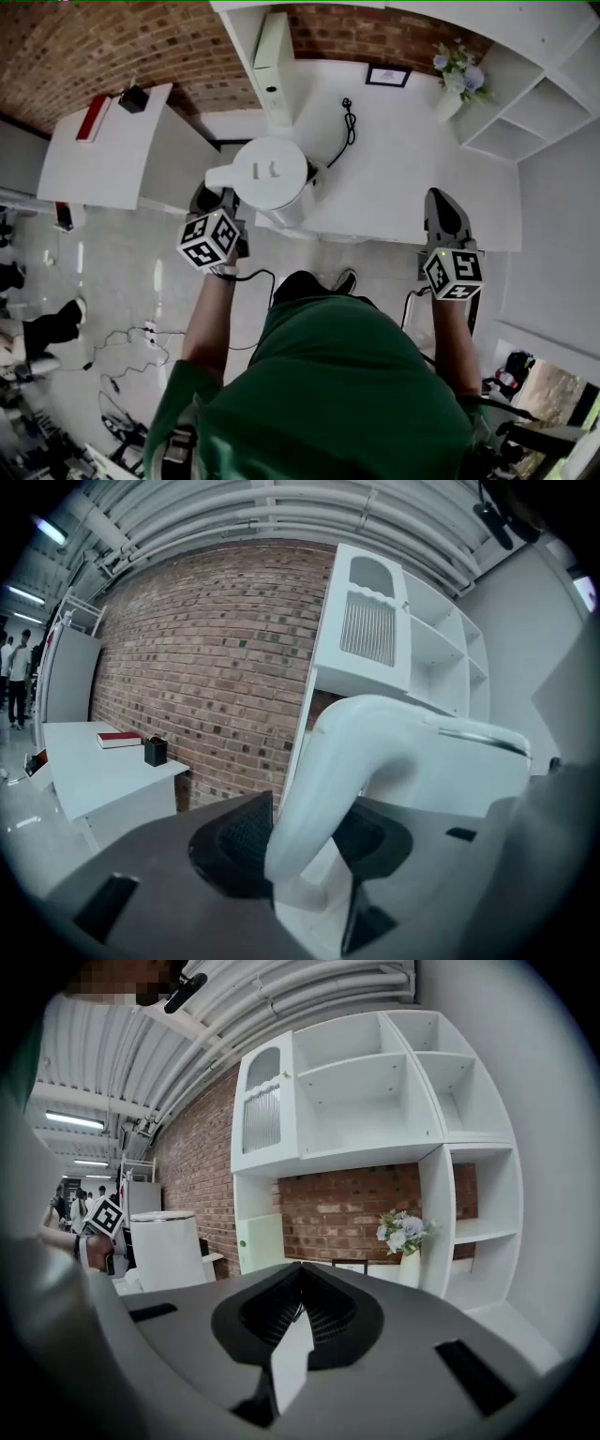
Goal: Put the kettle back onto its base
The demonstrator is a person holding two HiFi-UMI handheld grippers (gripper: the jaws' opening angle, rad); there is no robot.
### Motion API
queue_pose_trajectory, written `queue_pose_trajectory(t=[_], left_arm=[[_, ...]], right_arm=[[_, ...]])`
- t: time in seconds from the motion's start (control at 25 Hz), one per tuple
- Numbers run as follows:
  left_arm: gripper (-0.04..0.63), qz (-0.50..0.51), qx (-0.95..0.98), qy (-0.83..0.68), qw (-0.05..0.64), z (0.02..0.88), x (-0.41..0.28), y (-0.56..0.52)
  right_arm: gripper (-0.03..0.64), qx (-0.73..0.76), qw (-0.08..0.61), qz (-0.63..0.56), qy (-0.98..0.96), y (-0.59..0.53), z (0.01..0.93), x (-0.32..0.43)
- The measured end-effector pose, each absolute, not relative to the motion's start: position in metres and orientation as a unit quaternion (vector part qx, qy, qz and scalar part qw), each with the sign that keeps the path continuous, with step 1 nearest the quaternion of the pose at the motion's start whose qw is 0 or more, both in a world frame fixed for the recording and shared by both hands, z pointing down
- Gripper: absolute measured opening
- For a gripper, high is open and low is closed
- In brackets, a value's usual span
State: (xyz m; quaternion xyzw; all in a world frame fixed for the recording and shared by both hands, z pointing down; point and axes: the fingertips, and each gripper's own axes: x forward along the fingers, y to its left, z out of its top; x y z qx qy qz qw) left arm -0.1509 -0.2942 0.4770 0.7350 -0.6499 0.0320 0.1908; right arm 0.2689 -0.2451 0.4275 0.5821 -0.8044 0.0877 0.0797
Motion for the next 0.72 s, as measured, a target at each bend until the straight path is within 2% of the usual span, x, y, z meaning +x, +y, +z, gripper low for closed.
queue_pose_trajectory(t=[0.44,0.72], left_arm=[[0.196,0.066,0.785,-0.591,0.174,0.514,-0.130,-0.379],[0.196,0.067,0.805,-0.553,0.204,0.550,-0.125,-0.414]], right_arm=[[0.021,0.642,0.104,0.113,-0.751,-0.297,0.443,0.264],[0.021,0.654,0.130,0.111,-0.737,-0.314,0.448,0.229]])
